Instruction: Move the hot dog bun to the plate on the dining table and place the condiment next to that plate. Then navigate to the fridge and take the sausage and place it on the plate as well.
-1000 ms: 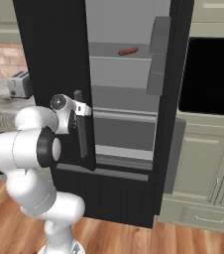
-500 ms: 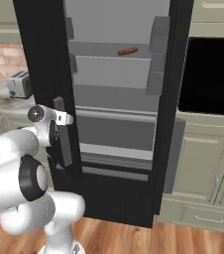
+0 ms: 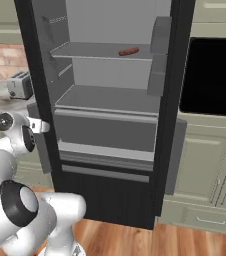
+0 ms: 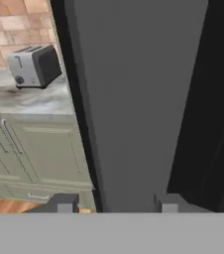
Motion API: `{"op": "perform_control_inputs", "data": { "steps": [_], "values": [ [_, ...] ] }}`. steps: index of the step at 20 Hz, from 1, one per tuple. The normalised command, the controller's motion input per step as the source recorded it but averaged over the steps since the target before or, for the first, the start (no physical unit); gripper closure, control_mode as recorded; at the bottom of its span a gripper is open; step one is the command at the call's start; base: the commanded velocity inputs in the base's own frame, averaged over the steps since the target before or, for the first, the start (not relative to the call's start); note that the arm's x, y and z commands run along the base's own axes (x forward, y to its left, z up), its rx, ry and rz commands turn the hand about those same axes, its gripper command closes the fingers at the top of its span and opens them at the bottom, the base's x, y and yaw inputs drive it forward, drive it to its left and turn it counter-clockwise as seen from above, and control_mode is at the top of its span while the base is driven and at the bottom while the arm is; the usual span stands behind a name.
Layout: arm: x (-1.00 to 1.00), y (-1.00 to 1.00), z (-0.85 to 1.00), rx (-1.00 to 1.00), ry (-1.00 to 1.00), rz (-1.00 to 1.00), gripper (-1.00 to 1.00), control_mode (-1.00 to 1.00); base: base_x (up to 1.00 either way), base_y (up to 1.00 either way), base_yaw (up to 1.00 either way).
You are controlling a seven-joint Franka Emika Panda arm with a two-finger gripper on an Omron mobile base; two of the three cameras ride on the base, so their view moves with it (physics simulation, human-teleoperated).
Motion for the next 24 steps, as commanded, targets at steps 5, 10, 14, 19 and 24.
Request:
{"op": "perform_control_inputs", "data": {
  "steps": [5,10,14,19,24],
  "values": [
    [-0.88,-0.59,0.46,0.36,-0.01,0.00,-1.00,-1.00,0.00,0.00,0.00],
    [-0.54,-0.82,0.50,0.47,0.02,0.00,-1.00,-1.00,0.00,0.00,0.00],
    [0.25,-0.67,0.29,0.53,0.17,0.04,-1.00,-1.00,0.00,0.00,0.00],
    [0.64,-0.40,0.22,0.50,0.27,0.11,-1.00,-1.00,0.00,0.00,0.00],
    [0.81,-0.08,0.02,0.41,0.28,0.13,-1.00,-1.00,0.00,0.00,0.00]
  ]
}}
